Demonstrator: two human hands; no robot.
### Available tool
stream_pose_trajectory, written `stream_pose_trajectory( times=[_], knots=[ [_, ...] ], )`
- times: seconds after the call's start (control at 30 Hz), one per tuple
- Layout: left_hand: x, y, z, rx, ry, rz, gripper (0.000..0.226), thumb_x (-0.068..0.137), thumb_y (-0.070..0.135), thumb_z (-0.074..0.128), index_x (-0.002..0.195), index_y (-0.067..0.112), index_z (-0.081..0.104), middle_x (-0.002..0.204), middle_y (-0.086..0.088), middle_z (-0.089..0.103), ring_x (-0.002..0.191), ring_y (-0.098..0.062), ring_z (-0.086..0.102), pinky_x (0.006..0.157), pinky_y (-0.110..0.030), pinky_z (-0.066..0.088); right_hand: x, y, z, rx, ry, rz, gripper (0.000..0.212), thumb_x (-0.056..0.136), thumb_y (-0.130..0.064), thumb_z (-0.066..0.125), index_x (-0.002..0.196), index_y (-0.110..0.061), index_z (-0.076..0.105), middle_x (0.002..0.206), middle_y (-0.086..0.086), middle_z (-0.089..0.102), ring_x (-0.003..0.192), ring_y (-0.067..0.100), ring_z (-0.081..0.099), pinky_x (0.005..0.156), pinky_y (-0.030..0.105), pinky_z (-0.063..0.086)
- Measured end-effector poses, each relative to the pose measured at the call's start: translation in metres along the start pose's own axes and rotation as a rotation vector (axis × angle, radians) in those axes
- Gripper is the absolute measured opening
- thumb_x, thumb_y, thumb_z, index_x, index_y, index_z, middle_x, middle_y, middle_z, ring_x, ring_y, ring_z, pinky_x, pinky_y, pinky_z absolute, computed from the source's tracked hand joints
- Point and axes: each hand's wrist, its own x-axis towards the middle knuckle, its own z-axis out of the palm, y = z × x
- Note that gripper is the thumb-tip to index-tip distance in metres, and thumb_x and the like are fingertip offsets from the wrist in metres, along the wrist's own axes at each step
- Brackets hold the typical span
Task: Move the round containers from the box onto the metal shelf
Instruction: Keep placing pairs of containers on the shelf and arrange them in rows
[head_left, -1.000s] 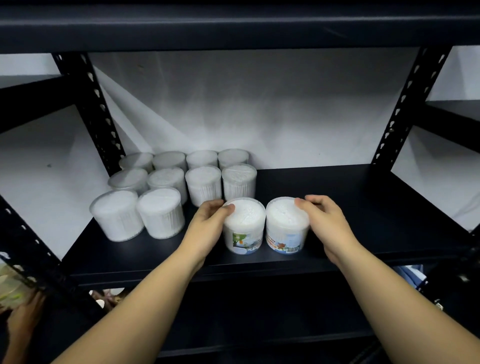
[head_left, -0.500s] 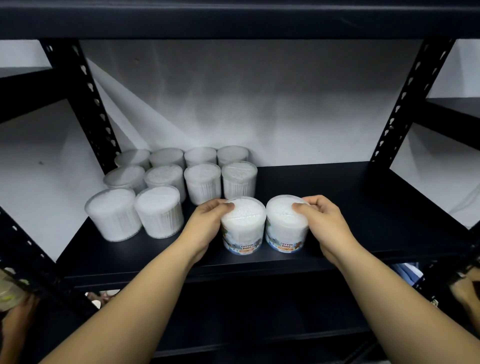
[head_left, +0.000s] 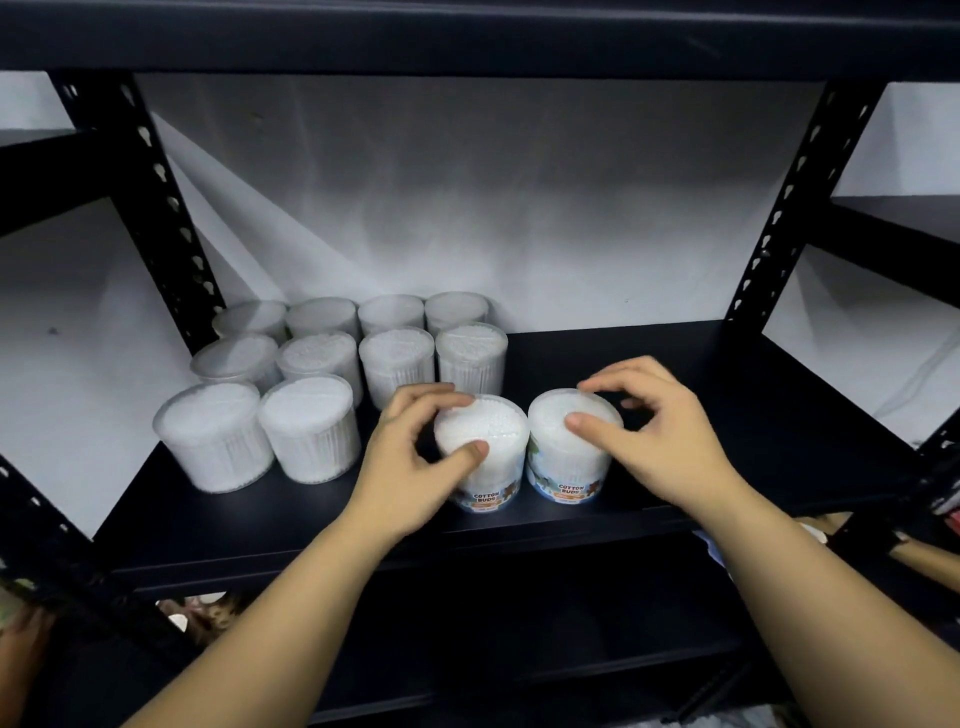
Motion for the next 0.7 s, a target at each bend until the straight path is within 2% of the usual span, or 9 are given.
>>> stream_pose_trajectory(
  times=[0.07, 0.17, 0.4, 0.6, 0.7],
  knots=[
    [-0.002, 0.002, 0.000, 0.170, -0.044, 0.112, 0.032, 0.072, 0.040, 0.075, 0.102, 0.028, 0.077, 0.118, 0.011, 0.063, 0.120, -0.012, 0.058, 0.105, -0.020, 0.039, -0.004, -0.001, 0.005, -0.096, -0.098, -0.054, 0.036, 0.070, -0.048, 0.086, 0.100, -0.029, 0.078, 0.103, -0.015, 0.065, 0.105, 0.010, 0.061, 0.089, 0.025, 0.048],
    [0.000, 0.005, 0.000, 0.233, -0.076, 0.141, 0.025, 0.073, 0.042, 0.074, 0.094, 0.029, 0.079, 0.110, 0.018, 0.066, 0.113, -0.011, 0.058, 0.100, -0.018, 0.039, -0.009, 0.003, 0.013, -0.213, -0.143, -0.078, 0.031, 0.072, -0.047, 0.086, 0.097, -0.028, 0.079, 0.100, -0.018, 0.066, 0.100, 0.009, 0.057, 0.088, 0.031, 0.049],
    [0.023, 0.005, 0.007, 0.306, -0.219, 0.185, 0.032, 0.074, 0.053, 0.070, 0.097, 0.032, 0.079, 0.107, 0.018, 0.067, 0.107, -0.008, 0.057, 0.095, -0.012, 0.037, -0.006, 0.016, -0.002, -0.250, -0.130, -0.032, 0.026, 0.076, -0.041, 0.084, 0.098, -0.028, 0.078, 0.103, -0.019, 0.068, 0.104, 0.007, 0.059, 0.090, 0.031, 0.050],
    [0.059, 0.005, 0.045, 0.325, -0.290, 0.190, 0.038, 0.074, 0.060, 0.065, 0.101, 0.035, 0.077, 0.110, 0.019, 0.065, 0.112, -0.006, 0.055, 0.097, -0.015, 0.038, 0.009, 0.045, -0.029, -0.300, -0.108, 0.018, 0.026, 0.080, -0.036, 0.082, 0.102, -0.025, 0.076, 0.107, -0.017, 0.067, 0.109, 0.004, 0.061, 0.096, 0.030, 0.049],
    [0.077, 0.004, 0.075, 0.326, -0.289, 0.194, 0.038, 0.076, 0.057, 0.065, 0.102, 0.032, 0.077, 0.110, 0.016, 0.066, 0.110, -0.011, 0.058, 0.096, -0.024, 0.044, 0.022, 0.065, -0.049, -0.329, -0.107, 0.037, 0.027, 0.081, -0.036, 0.081, 0.104, -0.024, 0.075, 0.108, -0.016, 0.067, 0.108, 0.002, 0.061, 0.096, 0.029, 0.050]
  ],
)
